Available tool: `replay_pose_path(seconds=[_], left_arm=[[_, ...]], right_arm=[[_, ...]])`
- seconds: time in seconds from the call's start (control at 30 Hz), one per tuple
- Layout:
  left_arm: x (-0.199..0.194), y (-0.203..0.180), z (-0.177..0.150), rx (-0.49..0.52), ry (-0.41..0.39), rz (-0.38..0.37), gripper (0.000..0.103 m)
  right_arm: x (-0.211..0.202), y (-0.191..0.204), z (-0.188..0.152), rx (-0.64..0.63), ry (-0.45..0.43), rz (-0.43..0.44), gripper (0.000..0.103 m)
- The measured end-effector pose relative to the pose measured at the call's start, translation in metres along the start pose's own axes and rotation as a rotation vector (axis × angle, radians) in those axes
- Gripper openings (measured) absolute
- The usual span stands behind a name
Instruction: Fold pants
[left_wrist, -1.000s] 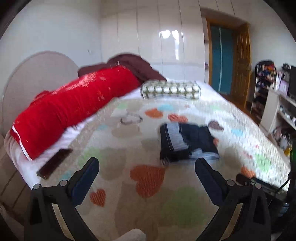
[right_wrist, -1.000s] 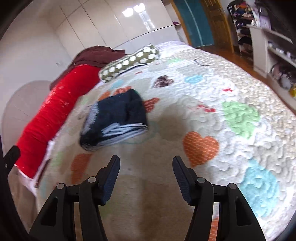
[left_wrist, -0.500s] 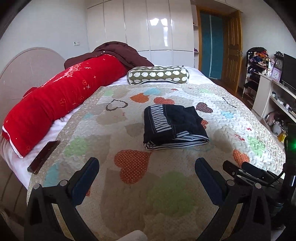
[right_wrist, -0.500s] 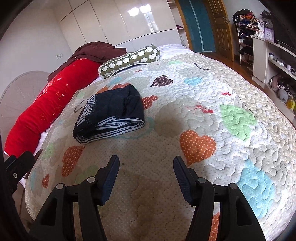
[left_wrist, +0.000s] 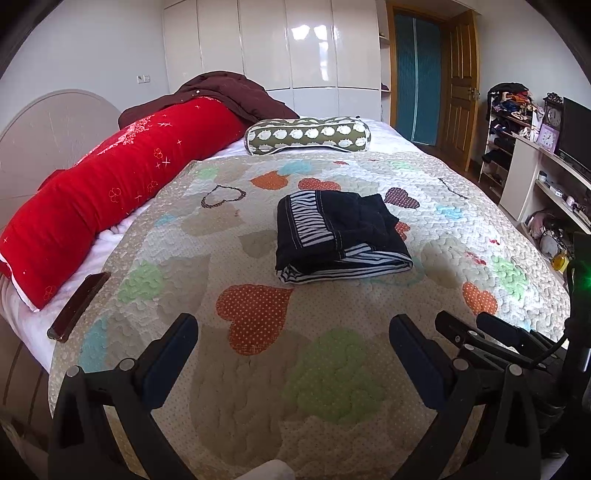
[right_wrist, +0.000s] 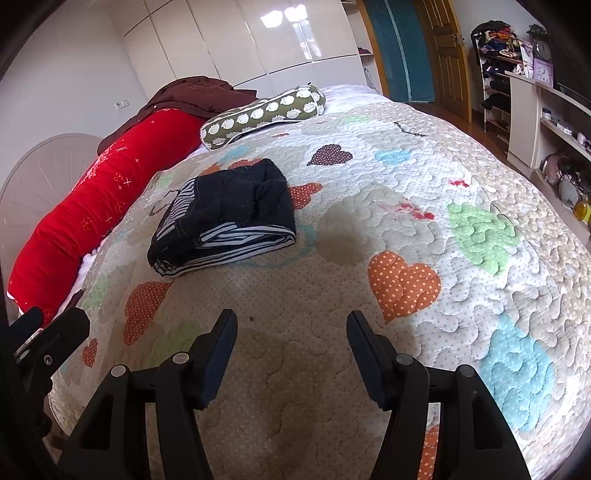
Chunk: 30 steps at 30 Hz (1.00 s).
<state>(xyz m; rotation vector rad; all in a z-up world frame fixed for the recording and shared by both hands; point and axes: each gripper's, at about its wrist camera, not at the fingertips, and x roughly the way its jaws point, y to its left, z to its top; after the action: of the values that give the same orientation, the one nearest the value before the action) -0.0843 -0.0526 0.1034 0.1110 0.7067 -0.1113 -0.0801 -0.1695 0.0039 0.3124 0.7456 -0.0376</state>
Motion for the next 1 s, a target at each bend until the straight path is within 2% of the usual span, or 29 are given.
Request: replay_pose_path(seconds=[0.23, 0.5, 1.0], left_arm=[[0.005, 0.0, -0.002, -0.007, 0.025, -0.018, 0.103], [0.008, -0.001, -0.003, -0.018, 0.045, -0.037, 0.103], [0.014, -0.001, -0.005, -0.03, 0.068, -0.06, 0.103]], right_arm=[[0.002, 0.005, -0.002, -0.041, -0.003, -0.028, 0.066], [0.002, 0.022, -0.007, -0.152, -0.025, -0.076, 0.067], [0.008, 0.022, -0.009, -0.151, -0.01, -0.081, 0.068]])
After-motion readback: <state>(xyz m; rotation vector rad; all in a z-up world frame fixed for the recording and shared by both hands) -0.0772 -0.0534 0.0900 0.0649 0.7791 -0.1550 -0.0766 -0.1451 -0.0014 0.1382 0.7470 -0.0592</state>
